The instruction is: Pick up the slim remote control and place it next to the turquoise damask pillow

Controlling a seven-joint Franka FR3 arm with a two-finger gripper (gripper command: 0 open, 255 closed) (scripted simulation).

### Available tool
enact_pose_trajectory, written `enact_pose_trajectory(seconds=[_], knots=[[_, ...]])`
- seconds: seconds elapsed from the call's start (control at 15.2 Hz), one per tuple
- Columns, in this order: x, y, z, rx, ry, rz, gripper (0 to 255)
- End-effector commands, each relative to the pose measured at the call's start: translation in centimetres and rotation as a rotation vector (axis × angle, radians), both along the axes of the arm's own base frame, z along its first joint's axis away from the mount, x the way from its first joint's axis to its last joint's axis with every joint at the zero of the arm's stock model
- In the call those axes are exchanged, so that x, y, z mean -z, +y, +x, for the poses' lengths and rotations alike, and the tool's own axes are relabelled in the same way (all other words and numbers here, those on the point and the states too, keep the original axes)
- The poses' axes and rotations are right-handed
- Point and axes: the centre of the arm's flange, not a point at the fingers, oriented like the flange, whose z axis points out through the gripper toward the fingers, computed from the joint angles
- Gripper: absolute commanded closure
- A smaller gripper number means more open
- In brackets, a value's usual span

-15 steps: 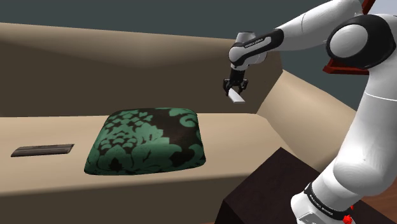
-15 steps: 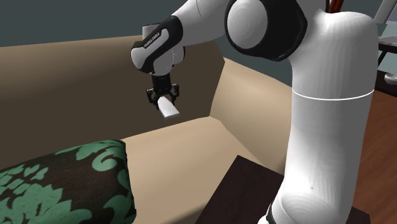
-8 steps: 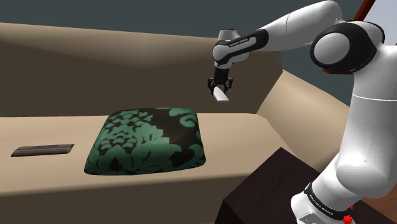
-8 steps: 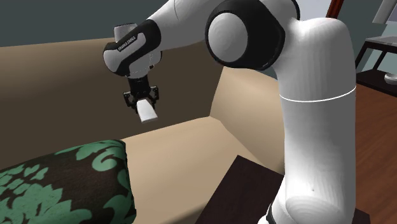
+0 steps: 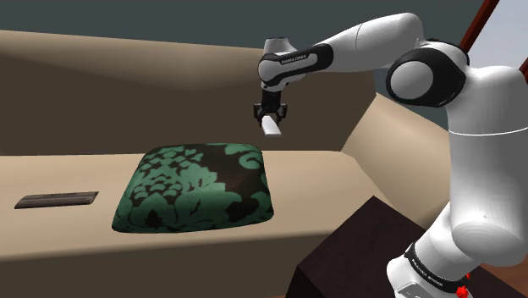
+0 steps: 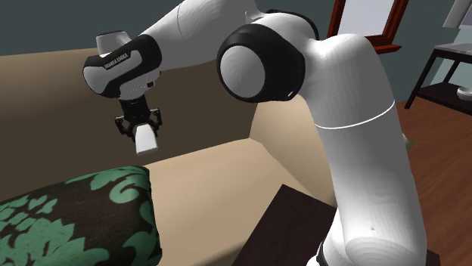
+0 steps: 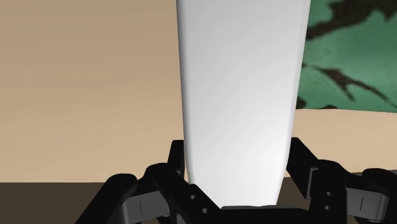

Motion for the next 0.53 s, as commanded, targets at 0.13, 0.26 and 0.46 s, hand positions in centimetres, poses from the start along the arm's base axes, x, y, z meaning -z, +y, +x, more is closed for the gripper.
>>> enact_pose_trajectory(seconds=[0.13,0.26,0.46], knots=[[1.9,0.7,0.3,0.001,0.0,0.0,255],[2.9,0.7,0.3,0.001,0.0,0.0,255],[4.5,0.7,0.3,0.001,0.0,0.0,255]])
